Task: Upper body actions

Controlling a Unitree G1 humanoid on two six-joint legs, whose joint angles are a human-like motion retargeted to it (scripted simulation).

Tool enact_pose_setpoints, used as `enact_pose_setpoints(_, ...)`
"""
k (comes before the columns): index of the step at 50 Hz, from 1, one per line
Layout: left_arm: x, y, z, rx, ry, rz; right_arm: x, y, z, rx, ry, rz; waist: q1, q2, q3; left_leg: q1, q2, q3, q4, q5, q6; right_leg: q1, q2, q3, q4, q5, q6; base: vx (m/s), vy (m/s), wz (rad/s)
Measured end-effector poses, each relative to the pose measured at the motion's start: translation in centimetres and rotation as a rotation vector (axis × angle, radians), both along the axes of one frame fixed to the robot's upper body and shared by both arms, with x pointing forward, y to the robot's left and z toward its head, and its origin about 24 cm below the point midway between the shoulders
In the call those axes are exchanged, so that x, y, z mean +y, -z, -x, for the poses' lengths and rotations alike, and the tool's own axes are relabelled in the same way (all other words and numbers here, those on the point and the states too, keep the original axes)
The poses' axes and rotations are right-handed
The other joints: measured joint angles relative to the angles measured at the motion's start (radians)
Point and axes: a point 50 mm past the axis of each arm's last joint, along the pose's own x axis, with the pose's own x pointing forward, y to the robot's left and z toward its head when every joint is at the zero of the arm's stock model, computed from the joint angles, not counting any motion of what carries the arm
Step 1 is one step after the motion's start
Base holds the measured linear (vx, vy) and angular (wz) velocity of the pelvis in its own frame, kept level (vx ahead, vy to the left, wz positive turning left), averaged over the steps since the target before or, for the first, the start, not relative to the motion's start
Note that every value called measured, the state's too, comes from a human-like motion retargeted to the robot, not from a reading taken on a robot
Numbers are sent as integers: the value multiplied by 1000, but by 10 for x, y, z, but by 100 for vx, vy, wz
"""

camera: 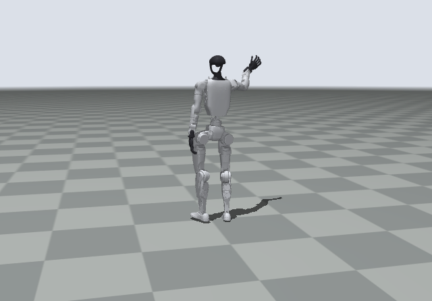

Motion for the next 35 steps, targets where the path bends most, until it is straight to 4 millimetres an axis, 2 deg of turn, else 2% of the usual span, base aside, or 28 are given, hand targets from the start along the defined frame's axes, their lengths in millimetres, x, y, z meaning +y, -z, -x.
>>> enact_pose_setpoints(2,5,-1,-3,0,17,-11,-34,40,-4,2,-87,-294,17,-10,-1,-4,-3,3,1,1,3,-3,1,4,-1,1,-1,0,0,0)
enact_pose_setpoints(5,6,-1,-5,-5,27,-13,-58,92,-11,-52,-242,-641,33,-14,-5,-10,-4,1,1,1,5,-7,1,6,-1,2,0,0,0,0)
enact_pose_setpoints(7,6,-1,-6,-9,20,-17,-65,120,-14,-162,-393,-800,35,-16,-8,-13,-4,-3,-1,0,7,-11,4,5,-2,1,1,0,0,0)
enact_pose_setpoints(10,2,0,-3,-3,17,-8,-59,133,-18,-356,-444,-843,19,-7,-16,-9,-1,-13,-5,-5,6,-15,9,-1,-2,-1,1,0,0,0)
enact_pose_setpoints(12,3,0,-2,-1,19,-8,-51,130,-18,-400,-388,-755,16,-5,-17,-7,3,-9,-4,-6,5,-15,11,4,-1,-1,0,0,2,-10)
enact_pose_setpoints(15,5,-1,-2,-3,20,-11,-37,116,-19,-352,-320,-601,22,-5,-13,-5,7,3,-1,-7,4,-17,13,17,1,1,-2,-2,1,-25)
enact_pose_setpoints(20,8,-1,-5,-9,43,-8,13,42,-9,-234,-251,-88,45,-5,-4,-2,10,31,0,-4,4,-20,13,35,3,5,-6,-1,-1,-14)
enact_pose_setpoints(22,10,-2,-6,-10,52,-10,44,3,7,-221,-171,208,48,-7,2,-1,10,37,-2,-3,4,-19,12,36,4,5,-7,0,0,0)
enact_pose_setpoints(24,10,-2,-6,-11,54,-14,75,-25,23,-215,-82,465,49,-10,5,0,10,39,-4,-1,3,-19,10,35,4,5,-6,0,0,0)
enact_pose_setpoints(27,14,-3,-5,-9,54,-27,135,-59,54,-209,95,881,48,-22,6,1,8,38,-8,1,3,-19,9,28,4,4,-5,-3,-6,15)
enact_pose_setpoints(30,21,-4,-6,-6,55,-47,198,-71,87,-266,296,1204,49,-41,11,4,7,35,-11,3,2,-15,8,22,4,2,-5,-2,-6,13)
enact_pose_setpoints(32,30,-6,-7,-7,55,-71,240,-62,111,-368,393,1406,54,-62,18,8,7,33,-12,3,2,-11,8,22,5,1,-6,-2,-6,6)
enact_pose_setpoints(35,37,-8,-7,-8,44,-88,286,-38,127,-586,367,1667,48,-79,24,17,6,33,-13,3,2,-5,8,25,6,0,-6,0,-2,0)
